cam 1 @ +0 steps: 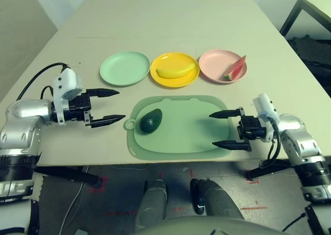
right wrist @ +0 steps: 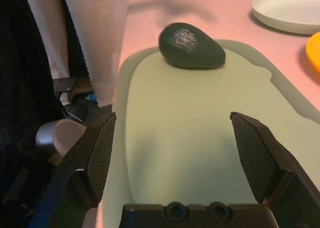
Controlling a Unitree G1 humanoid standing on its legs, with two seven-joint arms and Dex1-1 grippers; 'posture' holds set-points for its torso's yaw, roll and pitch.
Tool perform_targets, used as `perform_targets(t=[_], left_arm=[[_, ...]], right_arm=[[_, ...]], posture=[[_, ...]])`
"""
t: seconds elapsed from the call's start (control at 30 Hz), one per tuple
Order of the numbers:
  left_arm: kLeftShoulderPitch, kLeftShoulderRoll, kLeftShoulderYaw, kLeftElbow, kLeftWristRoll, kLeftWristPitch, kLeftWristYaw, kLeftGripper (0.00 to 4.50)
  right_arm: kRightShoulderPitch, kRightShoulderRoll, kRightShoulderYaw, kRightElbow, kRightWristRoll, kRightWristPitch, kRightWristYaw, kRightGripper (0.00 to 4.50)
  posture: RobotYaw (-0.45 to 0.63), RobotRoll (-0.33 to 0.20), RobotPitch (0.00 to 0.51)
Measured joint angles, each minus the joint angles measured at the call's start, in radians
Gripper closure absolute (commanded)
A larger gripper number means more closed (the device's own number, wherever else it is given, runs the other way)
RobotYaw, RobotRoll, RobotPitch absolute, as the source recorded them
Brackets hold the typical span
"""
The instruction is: Place the fruits into color-matched plates.
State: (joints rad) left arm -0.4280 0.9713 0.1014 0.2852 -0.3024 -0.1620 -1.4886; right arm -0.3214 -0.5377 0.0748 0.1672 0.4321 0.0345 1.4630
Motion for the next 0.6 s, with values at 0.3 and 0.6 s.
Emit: perform_targets(t=[0.3,0.6], left_arm=[[-0.321,0.098,-0.330,0.155,0.007,-0.388,-0.115,0.00],[-0.629,0.125,-0.809,0.311,-0.055,-0.923,-0.115,0.00]], right_arm=[[-0.019,0.014,-0.001,0.052,-0.007,-0.059,0.009,0.02],[-0.004,0.027,0.007,0.050,-0.008,-0.071,-0.007,0.02]], posture=[[0.02,0.000,0.140],[-0.02,0.000,0.134]])
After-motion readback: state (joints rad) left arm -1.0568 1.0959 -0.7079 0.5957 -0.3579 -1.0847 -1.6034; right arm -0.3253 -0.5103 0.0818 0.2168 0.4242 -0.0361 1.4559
